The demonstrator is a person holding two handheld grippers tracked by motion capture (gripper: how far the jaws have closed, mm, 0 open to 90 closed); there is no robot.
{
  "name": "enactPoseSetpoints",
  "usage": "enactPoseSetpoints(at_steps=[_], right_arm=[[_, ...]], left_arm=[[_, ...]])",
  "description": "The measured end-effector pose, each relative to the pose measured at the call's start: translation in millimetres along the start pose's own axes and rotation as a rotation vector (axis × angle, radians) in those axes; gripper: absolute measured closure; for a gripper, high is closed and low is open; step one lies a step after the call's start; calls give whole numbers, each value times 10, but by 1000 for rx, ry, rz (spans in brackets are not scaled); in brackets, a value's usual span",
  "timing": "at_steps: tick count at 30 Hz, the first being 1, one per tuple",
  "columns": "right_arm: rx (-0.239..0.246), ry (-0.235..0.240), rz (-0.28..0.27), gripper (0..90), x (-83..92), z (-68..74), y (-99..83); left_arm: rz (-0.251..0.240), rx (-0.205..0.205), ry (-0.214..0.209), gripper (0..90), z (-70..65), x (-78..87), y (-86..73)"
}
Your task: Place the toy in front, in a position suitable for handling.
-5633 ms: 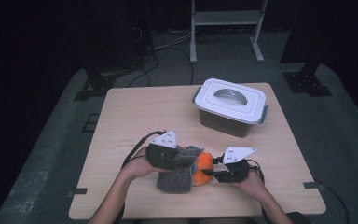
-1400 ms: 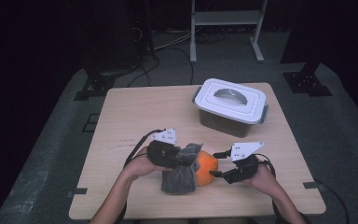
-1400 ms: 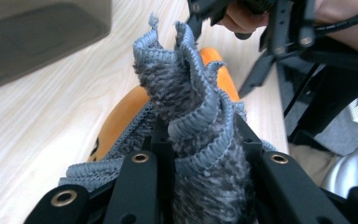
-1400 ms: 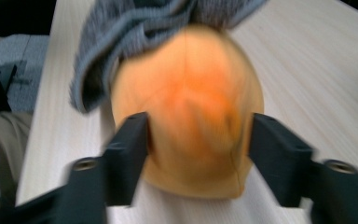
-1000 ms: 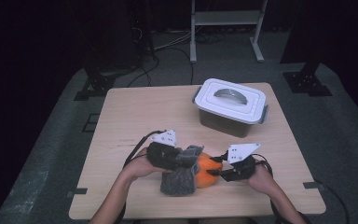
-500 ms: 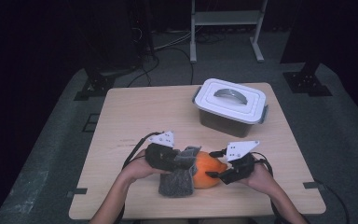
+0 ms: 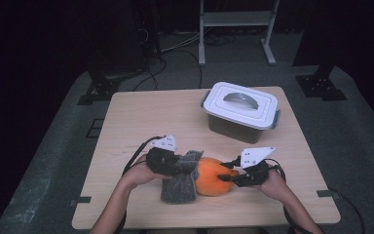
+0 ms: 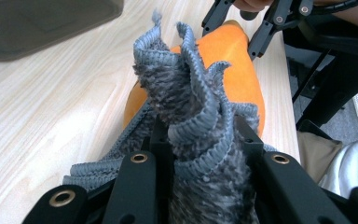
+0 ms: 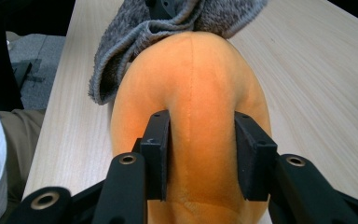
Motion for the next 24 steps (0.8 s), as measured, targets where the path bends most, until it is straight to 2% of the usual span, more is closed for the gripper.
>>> enactPoseSetpoints(at_steps=[2,6,9,11,16,20,24], right_arm=[[7,-3,3,604,-13,9,20],[24,-9,2,604,-49,52,75],[63,-22,15,604,-98,102,150],[70,-26,24,606,-99,119,156],[47,-14,9,622,-16,83,6],[34,-2,1,624,43,67,-77],[13,5,-6,619,85,38,-137]], left_arm=[[-9,-16,-6,687,-46,5,61],[-34,-90,-49,690,-218,-42,300],[-5,-146,-57,689,-328,-152,455],[29,-159,-49,689,-325,-215,484],[0,-109,-41,689,-194,-144,372],[-11,-51,-18,685,-80,-33,184],[-11,-1,-12,683,-7,-14,6]])
Point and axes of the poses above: each handheld gripper's, and its own axes: x roughly backward along the jaws, y roughly out of its top, z roughly to its left, the point moved 4 cm from there along -x, roughly forward along the jaws, and after that the axes turned 12 degrees about z, right-handed, at the moved point
